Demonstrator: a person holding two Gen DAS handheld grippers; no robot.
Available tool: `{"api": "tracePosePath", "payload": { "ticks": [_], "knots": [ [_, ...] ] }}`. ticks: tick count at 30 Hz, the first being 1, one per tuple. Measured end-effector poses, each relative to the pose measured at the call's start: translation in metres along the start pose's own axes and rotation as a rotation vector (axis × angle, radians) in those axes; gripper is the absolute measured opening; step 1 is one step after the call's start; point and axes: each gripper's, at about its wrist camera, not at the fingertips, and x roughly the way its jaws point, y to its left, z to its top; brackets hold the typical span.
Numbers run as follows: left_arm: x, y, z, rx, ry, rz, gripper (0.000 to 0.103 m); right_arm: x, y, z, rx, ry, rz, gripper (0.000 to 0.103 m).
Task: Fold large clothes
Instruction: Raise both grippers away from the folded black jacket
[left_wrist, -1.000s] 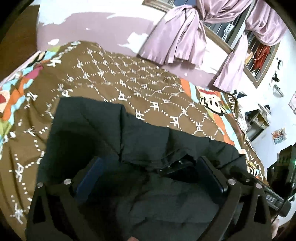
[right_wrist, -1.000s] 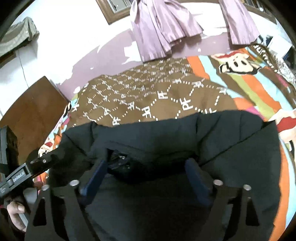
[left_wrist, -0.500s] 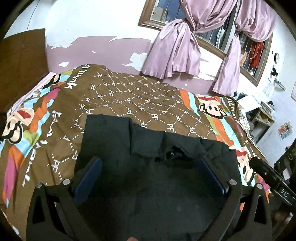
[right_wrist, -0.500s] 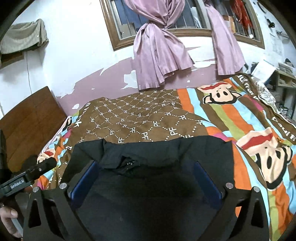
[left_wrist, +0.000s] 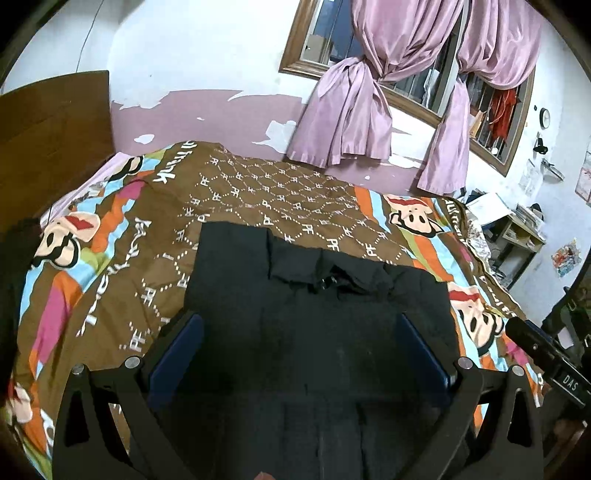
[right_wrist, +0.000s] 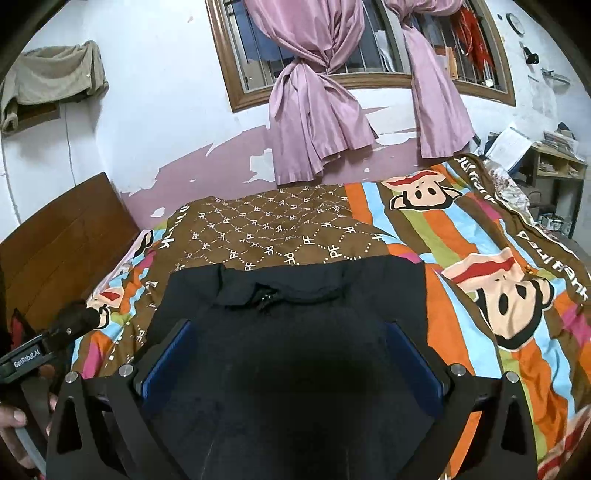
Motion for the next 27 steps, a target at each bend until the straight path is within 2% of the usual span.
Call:
{"api": "tracePosePath", "payload": {
  "ticks": [10, 14, 22, 27],
  "knots": [
    [-0.056, -0.004, -0.036, 0.055, -0.017, 0.016, 0.101, -0.057, 0.013, -0.028, -0.011, -0.015, -0.007, 0.103],
    [-0.073, 0.000, -0.057, 0.067, 0.001, 0.019, 0.101, -0.079, 0.019, -0.047, -0.042, -0.004, -0.010, 0.103],
    [-0.108, 0.006, -0.109, 0.160, 0.022, 0.024, 0.101, -0.111, 0.035, -0.090, -0.117, 0.040, 0.017, 0.103],
    [-0.118, 0.018, -0.138, 0.180, 0.075, 0.033, 0.101, -0.123, 0.040, -0.122, -0.201, 0.084, 0.020, 0.103]
  ]
}}
